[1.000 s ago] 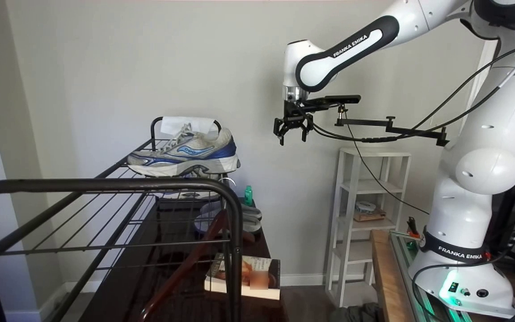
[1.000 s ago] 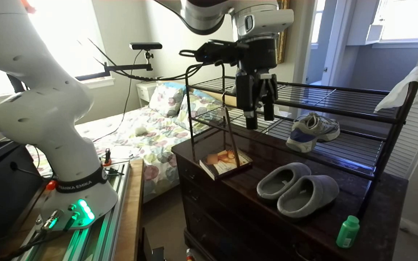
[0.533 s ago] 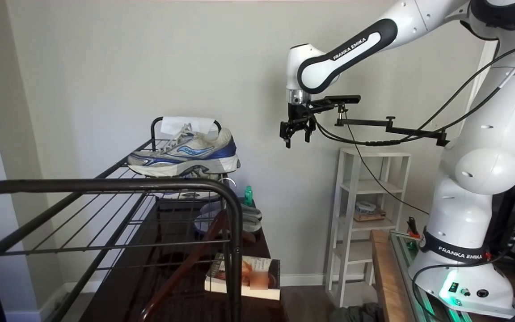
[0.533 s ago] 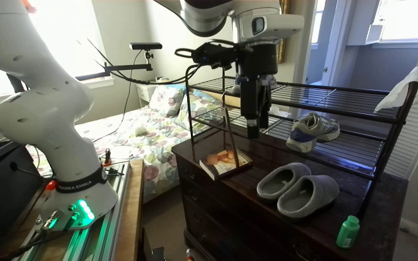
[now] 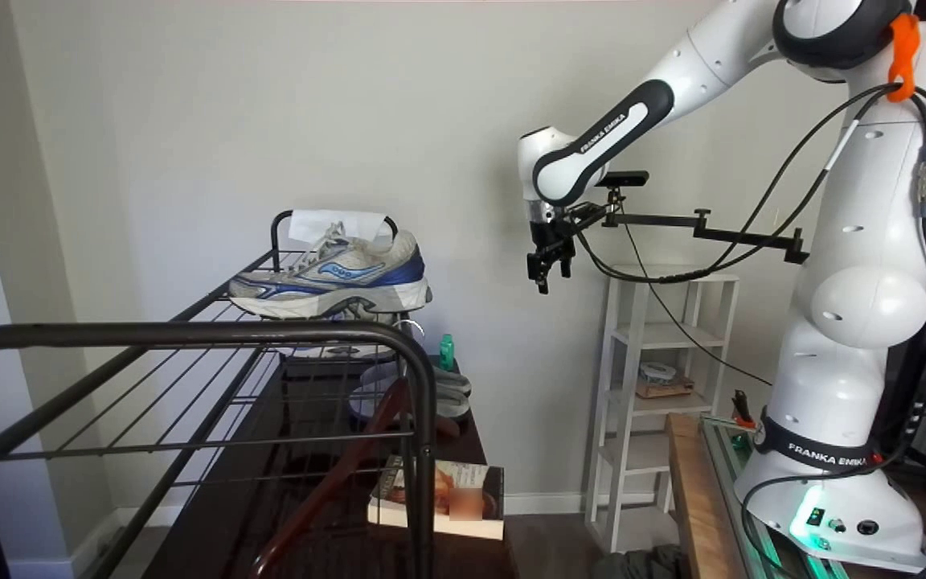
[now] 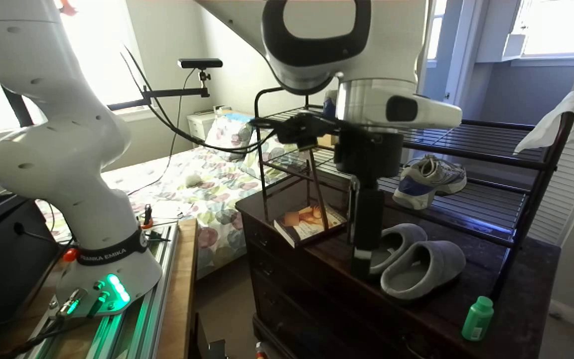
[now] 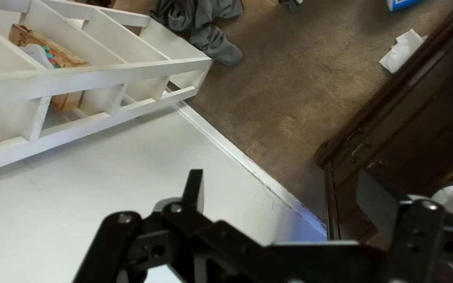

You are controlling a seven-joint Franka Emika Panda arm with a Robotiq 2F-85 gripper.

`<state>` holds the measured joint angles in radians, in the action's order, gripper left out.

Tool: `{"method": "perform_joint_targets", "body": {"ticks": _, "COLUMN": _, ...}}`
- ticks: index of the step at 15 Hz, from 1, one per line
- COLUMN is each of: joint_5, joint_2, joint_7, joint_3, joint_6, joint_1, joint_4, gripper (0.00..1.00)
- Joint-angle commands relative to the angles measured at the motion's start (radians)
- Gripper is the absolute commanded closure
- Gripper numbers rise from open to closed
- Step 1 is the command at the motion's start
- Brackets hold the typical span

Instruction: Put a shoe on the top stand and put the green bottle in the shoe

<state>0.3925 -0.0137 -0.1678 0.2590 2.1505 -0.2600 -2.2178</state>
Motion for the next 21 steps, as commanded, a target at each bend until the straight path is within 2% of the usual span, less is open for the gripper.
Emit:
{"method": "perform_joint_targets", "body": {"ticks": 1, "joint_5": -0.002, "joint_2": 0.148, "joint_7": -0.116, "joint_3": 0.007, "joint_6": 0.106, "joint_1": -0.003, "joint_4": 0.059, "gripper": 0.0}}
{"method": "perform_joint_targets", "body": {"ticks": 3, "joint_5": -0.059, "joint_2": 0.217, "joint_7": -0.229, "joint_3": 0.011, "joint_6": 0.21, "joint_1": 0.005, "joint_4": 0.071, "gripper": 0.0}}
{"method": "perform_joint_targets", "body": {"ticks": 4, "joint_5": -0.022, "joint_2": 0.138, "joint_7": -0.152, "joint_3": 0.016, "joint_6": 0.15, "joint_1": 0.01, "joint_4": 0.028, "gripper": 0.0}}
{"method": "perform_joint_targets", "body": {"ticks": 6, "joint_5": -0.023, "joint_2": 0.173, "joint_7": -0.164, "joint_3": 0.019, "joint_6": 0.168, "joint_1": 0.016, "joint_4": 0.032, "gripper": 0.0}}
{"method": "perform_joint_targets", "body": {"ticks": 9, "joint_5": -0.022, "joint_2": 0.158, "joint_7": -0.162, "joint_3": 0.02, "joint_6": 0.165, "joint_1": 0.014, "joint_4": 0.033, "gripper": 0.0}}
{"method": "perform_joint_targets", "body": {"ticks": 11, "joint_5": -0.014, "joint_2": 0.184, "joint_7": -0.114, "joint_3": 0.016, "joint_6": 0.166, "joint_1": 0.012, "joint_4": 0.028, "gripper": 0.0}}
{"method": "perform_joint_targets", "body": {"ticks": 12, "joint_5": 0.013, "joint_2": 0.227, "joint_7": -0.069, "joint_3": 0.015, "joint_6": 0.114, "joint_1": 0.016, "joint_4": 0.063, "gripper": 0.0}}
{"method": "perform_joint_targets", "body": {"ticks": 16, "joint_5": 0.025, "joint_2": 0.354, "joint_7": 0.061, "joint_3": 0.001, "joint_6": 0.029, "joint_1": 0.035, "joint_4": 0.196, "gripper": 0.0}}
{"method": "perform_joint_targets", "body": {"ticks": 21, "joint_5": 0.075, "joint_2": 0.536, "joint_7": 0.164, "joint_3": -0.013, "joint_6": -0.158, "joint_1": 0.086, "joint_4": 0.478, "gripper": 0.0}}
